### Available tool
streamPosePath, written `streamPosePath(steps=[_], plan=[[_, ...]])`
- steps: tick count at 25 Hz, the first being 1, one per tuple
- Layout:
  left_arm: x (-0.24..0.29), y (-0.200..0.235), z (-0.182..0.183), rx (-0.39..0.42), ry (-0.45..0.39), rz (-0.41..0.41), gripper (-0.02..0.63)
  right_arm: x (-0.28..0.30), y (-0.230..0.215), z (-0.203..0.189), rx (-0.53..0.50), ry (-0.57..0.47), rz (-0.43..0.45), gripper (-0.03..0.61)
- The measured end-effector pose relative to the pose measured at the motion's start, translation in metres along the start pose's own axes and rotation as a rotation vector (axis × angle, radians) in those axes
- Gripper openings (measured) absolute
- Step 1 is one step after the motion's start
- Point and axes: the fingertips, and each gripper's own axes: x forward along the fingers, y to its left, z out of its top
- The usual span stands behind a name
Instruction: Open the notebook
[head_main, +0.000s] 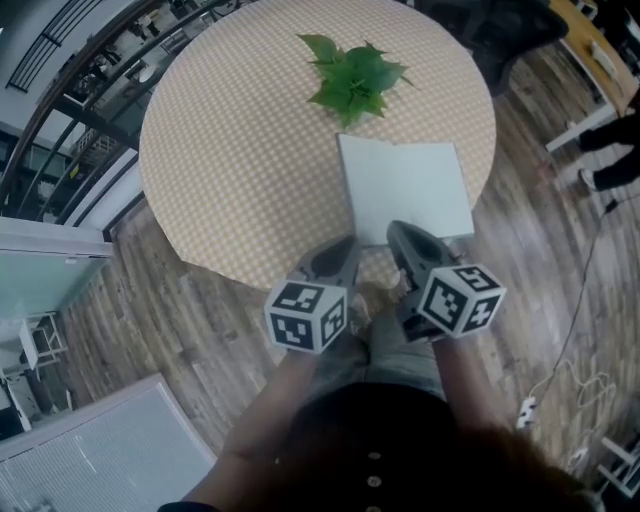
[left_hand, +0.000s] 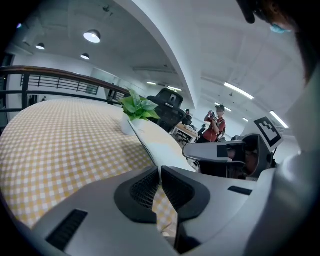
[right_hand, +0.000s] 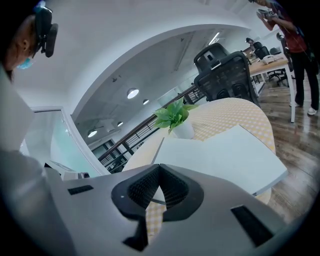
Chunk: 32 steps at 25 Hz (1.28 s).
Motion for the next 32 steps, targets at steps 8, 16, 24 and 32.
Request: streamPosePath(steps=[8, 16, 24, 32], plan=[[0.002, 0.023, -0.023, 0.004, 0.069, 0.031, 0.029, 0.011, 0.006, -0.025, 0.005, 0.06, -0.002, 0.011], [0.009, 0.043, -0.047, -0.009, 0.14, 0.098, 0.029, 0.015, 0.004, -0.037, 0.021, 0.097, 0.01, 0.011], [0.014, 0.051, -0.066, -0.004, 0.202, 0.13, 0.029, 0.018, 0.001, -0.044, 0.019, 0.125, 0.01, 0.011], [0.012, 0.055, -0.053, -0.026, 0.138, 0.12, 0.031, 0.011, -0.006, -0.046, 0.022, 0.124, 0.001, 0.011]])
